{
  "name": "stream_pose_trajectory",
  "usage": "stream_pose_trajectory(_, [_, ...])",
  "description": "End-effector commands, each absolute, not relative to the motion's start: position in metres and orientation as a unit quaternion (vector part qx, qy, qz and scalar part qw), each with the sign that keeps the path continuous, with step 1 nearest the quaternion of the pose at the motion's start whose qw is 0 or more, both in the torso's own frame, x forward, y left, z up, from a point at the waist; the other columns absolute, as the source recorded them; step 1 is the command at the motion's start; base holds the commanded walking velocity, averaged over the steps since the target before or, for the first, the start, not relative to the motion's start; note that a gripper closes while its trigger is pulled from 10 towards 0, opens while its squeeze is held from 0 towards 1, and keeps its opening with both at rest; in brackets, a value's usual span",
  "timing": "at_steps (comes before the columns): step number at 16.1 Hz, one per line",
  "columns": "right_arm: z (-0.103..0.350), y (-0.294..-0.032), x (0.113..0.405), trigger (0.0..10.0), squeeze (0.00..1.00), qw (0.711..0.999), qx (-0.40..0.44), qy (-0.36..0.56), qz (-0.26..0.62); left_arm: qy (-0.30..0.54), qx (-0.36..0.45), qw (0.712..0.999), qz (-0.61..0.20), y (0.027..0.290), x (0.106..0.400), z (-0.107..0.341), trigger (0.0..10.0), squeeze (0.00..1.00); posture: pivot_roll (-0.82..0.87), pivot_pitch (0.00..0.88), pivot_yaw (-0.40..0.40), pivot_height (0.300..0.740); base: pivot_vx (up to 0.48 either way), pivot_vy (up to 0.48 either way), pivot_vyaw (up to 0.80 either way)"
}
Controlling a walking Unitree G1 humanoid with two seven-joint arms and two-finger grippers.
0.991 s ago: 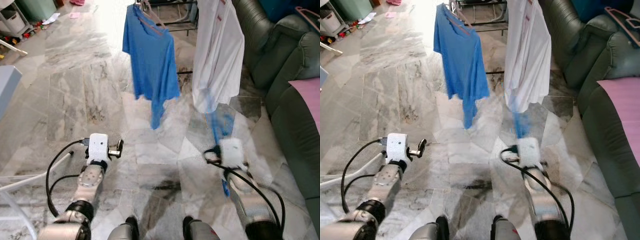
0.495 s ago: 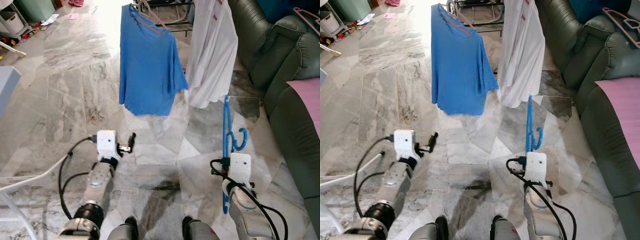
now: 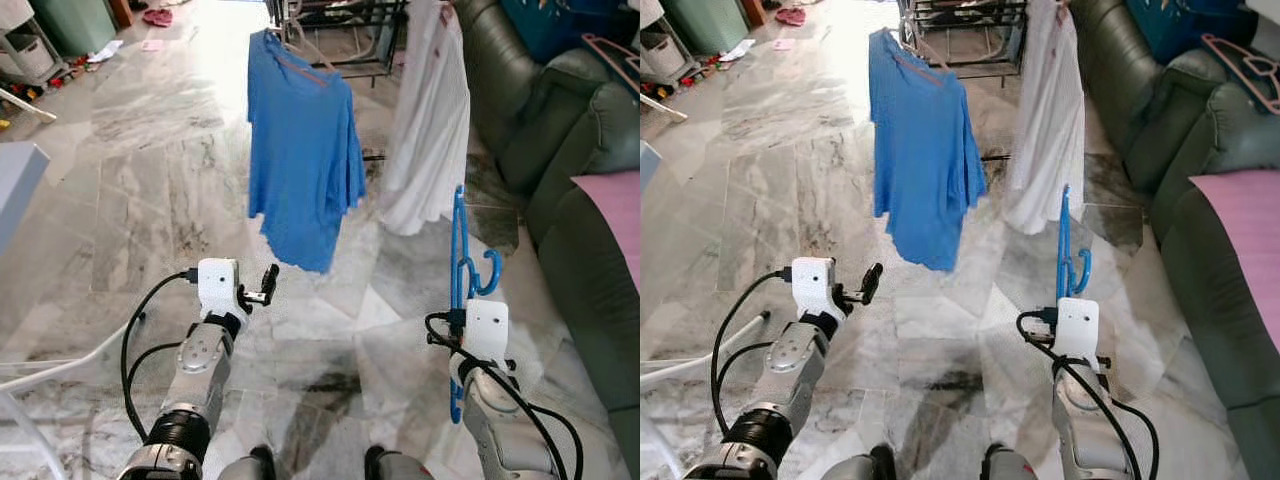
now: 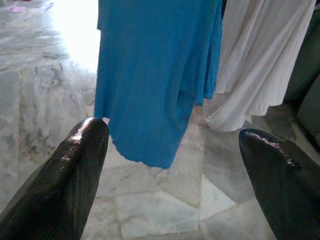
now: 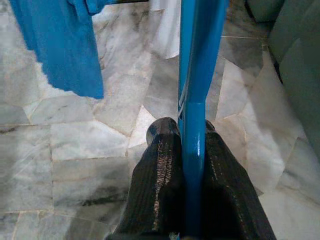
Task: Hang hanger
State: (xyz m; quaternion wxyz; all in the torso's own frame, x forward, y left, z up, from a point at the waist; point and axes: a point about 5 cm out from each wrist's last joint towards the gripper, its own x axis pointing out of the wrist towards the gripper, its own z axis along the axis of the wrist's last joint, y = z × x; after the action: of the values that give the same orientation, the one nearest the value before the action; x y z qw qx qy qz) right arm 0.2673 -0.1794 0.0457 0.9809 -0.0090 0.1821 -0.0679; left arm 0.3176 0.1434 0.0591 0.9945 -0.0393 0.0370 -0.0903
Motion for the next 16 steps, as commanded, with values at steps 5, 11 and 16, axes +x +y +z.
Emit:
stream_pose_trajectory(5, [0.05, -0.179, 0.266, 10.0, 0.0, 0.982, -0.012, 0.178, -0.055, 0.053, -0.042, 0.993, -0.095, 0.142, 0.313, 0.053, 10.0, 0.0, -0.23, 0.157, 0.027, 0.74, 0.294, 0.0, 0.0])
stream_pose_trajectory(11, [0.049, -0.182, 0.264, 10.0, 0.0, 0.981, -0.013, 0.184, -0.051, 0.056, -0.043, 0.992, -0.104, 0.137, 0.314, 0.054, 10.0, 0.0, -0.24, 0.161, 0.028, 0.74, 0.297, 0.0, 0.0])
stream_pose_trajectory(16, [0.05, -0.183, 0.264, 10.0, 0.0, 0.981, -0.011, 0.184, -0.053, 0.061, -0.047, 0.99, -0.117, 0.132, 0.313, 0.053, 10.0, 0.0, -0.25, 0.161, 0.028, 0.74, 0.448, 0.0, 0.0])
